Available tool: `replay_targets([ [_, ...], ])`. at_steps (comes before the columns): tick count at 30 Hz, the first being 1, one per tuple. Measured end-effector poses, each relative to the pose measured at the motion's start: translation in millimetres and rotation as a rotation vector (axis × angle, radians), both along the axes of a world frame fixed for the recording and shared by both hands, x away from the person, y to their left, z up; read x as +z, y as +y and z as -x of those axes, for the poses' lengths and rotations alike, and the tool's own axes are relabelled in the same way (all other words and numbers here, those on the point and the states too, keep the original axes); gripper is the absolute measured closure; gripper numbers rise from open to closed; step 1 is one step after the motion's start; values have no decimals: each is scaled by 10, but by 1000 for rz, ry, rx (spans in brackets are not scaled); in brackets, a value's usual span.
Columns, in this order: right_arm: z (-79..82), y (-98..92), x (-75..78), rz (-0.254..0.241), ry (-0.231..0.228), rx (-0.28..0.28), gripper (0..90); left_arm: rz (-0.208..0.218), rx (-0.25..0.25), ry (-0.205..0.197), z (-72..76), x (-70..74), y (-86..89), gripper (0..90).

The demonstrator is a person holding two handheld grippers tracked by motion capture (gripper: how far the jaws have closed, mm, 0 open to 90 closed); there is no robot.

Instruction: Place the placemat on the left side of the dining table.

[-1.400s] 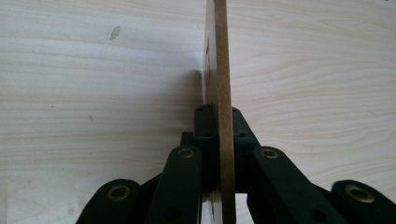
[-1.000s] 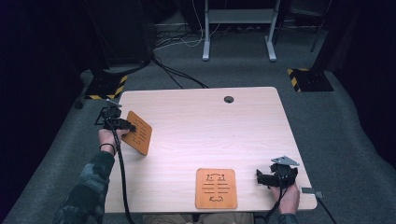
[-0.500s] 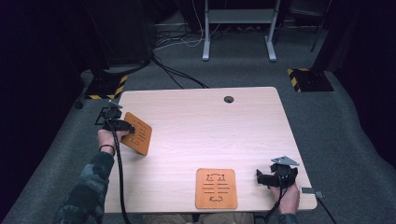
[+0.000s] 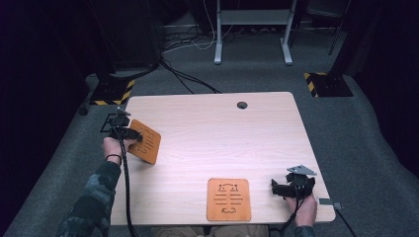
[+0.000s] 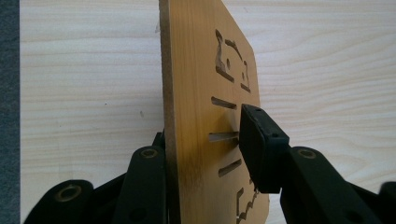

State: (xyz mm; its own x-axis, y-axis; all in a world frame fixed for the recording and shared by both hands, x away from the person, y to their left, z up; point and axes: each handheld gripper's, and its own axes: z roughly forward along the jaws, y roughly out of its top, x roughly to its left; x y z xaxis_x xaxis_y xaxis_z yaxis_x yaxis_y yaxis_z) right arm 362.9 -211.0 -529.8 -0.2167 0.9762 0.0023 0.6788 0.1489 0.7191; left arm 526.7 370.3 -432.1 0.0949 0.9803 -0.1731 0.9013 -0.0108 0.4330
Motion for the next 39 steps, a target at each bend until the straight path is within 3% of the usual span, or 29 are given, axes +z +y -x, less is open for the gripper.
replay_targets([
  [27,0,-2,0,1,0,1,4,-26,-10,44,-4,-96,86,519],
  [30,0,-2,0,1,0,1,4,-40,-11,34,2,-117,70,496],
  [39,0,-2,0,1,0,1,4,-27,-14,29,6,-153,96,477],
])
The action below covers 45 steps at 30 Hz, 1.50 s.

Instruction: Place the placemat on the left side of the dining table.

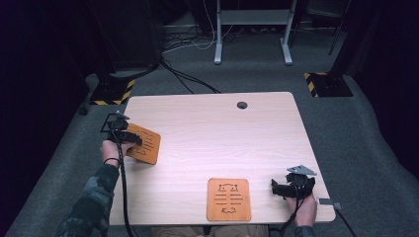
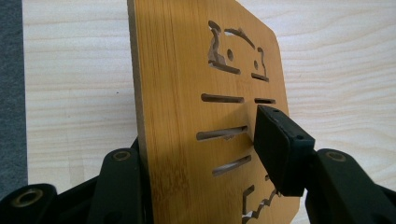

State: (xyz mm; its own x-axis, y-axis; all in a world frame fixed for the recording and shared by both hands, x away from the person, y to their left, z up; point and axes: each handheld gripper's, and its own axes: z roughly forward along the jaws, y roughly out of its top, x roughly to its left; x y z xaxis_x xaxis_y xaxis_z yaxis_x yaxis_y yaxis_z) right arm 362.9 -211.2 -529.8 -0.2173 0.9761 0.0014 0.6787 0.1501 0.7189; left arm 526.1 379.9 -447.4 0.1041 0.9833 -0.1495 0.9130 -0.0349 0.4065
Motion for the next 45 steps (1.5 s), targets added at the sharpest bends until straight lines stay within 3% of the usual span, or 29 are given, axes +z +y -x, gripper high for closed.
replay_targets([
  [24,0,-1,0,0,-1,1,4,19,2,13,-1,-118,62,389],
  [45,0,0,0,0,-1,0,5,-35,-16,17,-3,-151,40,304],
])
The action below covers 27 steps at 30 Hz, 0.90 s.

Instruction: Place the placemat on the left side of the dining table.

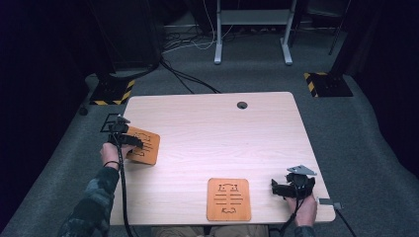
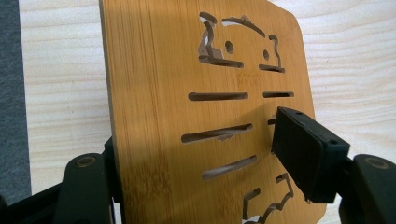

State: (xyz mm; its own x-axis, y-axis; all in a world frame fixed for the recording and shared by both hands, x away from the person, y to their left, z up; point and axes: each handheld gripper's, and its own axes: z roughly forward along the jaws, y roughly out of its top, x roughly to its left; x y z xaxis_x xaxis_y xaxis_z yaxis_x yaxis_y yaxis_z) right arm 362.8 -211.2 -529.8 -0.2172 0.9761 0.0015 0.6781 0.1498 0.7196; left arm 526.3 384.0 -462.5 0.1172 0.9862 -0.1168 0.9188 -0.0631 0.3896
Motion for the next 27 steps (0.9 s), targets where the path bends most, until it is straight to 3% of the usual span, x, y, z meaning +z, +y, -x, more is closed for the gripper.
replay_targets([
  [19,0,0,0,0,0,0,5,-122,-32,-5,-2,35,-108,218],
  [27,0,-1,0,0,0,0,5,-78,7,10,0,-39,-35,187],
])
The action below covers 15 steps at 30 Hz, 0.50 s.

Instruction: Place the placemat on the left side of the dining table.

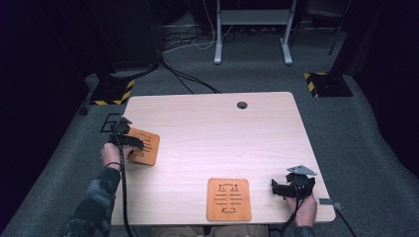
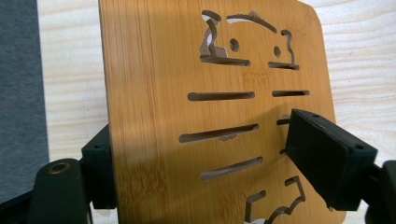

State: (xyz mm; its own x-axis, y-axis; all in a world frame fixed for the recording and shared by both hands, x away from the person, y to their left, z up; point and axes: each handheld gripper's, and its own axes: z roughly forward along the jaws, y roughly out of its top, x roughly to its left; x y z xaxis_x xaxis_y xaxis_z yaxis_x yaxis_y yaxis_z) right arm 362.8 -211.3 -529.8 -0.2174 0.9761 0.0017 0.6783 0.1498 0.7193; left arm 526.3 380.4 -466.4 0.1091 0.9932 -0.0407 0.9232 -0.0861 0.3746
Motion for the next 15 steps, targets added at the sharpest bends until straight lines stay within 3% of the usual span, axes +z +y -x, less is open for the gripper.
replay_targets([
  [4,0,0,0,0,0,0,5,-22,0,3,-2,-19,2,166],
  [15,-1,-1,-1,1,-2,2,5,28,27,15,-7,-88,44,149],
])
